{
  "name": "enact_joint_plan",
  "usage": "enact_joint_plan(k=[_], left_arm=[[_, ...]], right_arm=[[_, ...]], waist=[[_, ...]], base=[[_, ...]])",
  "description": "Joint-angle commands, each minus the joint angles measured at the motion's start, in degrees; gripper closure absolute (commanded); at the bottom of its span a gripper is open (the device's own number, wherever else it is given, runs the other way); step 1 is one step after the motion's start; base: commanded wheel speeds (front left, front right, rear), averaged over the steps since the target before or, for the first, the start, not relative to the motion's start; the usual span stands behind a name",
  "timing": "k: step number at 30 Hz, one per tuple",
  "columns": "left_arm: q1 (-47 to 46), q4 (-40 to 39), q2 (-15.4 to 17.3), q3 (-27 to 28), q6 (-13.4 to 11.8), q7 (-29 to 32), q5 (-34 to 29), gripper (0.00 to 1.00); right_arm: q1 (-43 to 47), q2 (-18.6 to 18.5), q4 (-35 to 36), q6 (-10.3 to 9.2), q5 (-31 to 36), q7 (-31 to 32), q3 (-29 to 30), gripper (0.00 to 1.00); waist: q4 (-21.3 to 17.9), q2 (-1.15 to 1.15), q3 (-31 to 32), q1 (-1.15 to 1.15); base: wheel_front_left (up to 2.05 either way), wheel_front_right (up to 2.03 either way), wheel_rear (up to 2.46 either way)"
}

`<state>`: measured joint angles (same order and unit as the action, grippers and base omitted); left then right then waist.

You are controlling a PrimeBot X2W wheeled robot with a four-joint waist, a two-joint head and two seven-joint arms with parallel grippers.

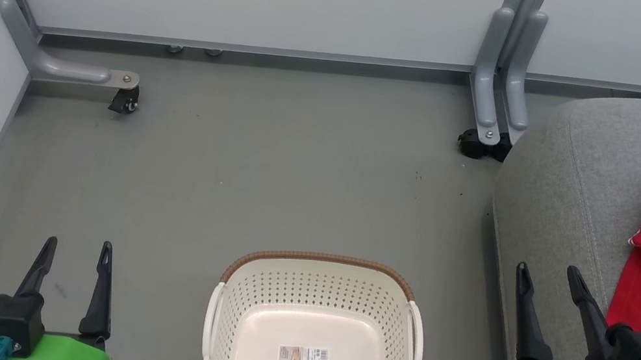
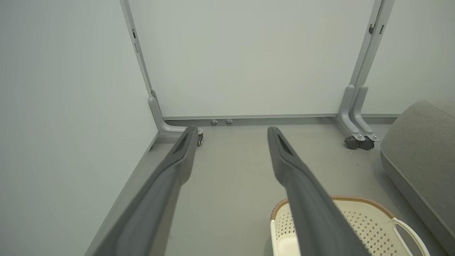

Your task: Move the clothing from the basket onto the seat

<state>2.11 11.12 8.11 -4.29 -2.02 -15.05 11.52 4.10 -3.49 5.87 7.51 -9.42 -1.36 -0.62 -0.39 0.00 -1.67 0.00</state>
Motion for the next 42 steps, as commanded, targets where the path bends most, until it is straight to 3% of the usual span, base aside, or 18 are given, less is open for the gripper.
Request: enact_joint_plan(k=[1,3,4,42], left_arm=[[-0.39,0.07,-0.11,0.19,0.33,-0.16,-0.24,0.0],[-0.44,0.11,-0.26,0.23,0.48,-0.16,-0.41,0.0],[0.01,0.35,-0.19,0.05,0.18,0.03,-0.23,1.0],[-3.78,1.81,-2.41,4.71,4.18,9.27,34.23,1.0]], right_arm=[[0.03,0.03,-0.06,-0.04,0.12,-0.17,0.03,0.0],[0.11,0.05,0.0,-0.04,0.03,-0.16,0.11,0.0],[0.03,0.09,-0.3,0.0,-0.02,0.0,-0.02,1.0],[-4.35,-1.11,-8.77,-0.01,-36.92,1.75,1.04,1.0]], waist=[[0.06,0.0,0.07,0.0],[0.14,0.0,0.12,0.0],[0.13,0.0,0.11,0.0],[0.2,0.0,0.5,0.0]], base=[[0.0,0.0,0.0],[0.0,0.0,0.0],[0.0,0.0,0.0],[0.0,0.0,0.0]])
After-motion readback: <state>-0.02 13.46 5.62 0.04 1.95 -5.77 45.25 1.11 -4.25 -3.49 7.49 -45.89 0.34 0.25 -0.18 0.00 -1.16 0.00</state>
